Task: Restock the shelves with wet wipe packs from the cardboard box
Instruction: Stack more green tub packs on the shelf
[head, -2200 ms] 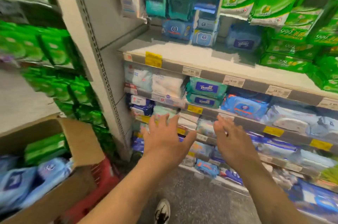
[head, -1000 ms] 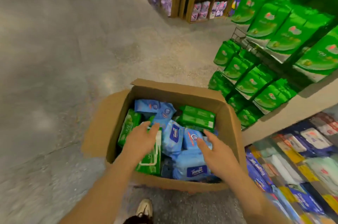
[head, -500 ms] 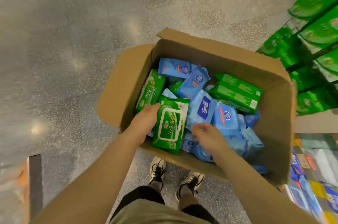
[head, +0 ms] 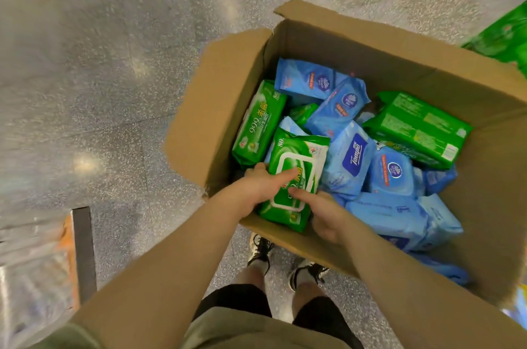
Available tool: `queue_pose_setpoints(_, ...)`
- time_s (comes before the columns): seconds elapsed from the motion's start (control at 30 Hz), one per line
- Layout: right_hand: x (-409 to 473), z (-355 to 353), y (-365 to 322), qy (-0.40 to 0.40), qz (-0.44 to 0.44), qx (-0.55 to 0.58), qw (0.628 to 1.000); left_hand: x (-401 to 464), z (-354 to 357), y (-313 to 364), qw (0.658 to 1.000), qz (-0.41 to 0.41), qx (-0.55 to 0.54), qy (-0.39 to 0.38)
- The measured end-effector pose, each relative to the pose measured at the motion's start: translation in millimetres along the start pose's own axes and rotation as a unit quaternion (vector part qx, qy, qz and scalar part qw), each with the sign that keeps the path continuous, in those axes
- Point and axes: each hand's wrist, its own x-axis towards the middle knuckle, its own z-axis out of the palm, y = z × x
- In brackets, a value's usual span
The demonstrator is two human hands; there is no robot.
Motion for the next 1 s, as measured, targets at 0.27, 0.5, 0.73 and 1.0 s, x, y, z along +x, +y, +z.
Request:
queue_pose_setpoints(0.27,-33.2,-3.6,-12.4,0.037,-0.046,0.027,0.998,-28.2,3.6,15.9,0.999,0.02,0.042,0.003)
queue_pose_setpoints(0.5,-86.3,-11.3,-14.3,0.095,-0.09,0.067,0.989,-64.5,21.4,21.7,0.995,0.093,-0.001,-0.03)
queue_pose_setpoints(0.73,-155.4,-31.3,-9.5,0.142,-0.167,0.153,0.963,-116.6,56.9,49.7,0.977,0.17,-0.058,-0.117)
queue_pose_setpoints(1.0,-231.2,-71.4,4.8,0.235,-0.253,0.234,0.909,-177.5,116.3,73.7,0.944,0.271,0.029,-0.185)
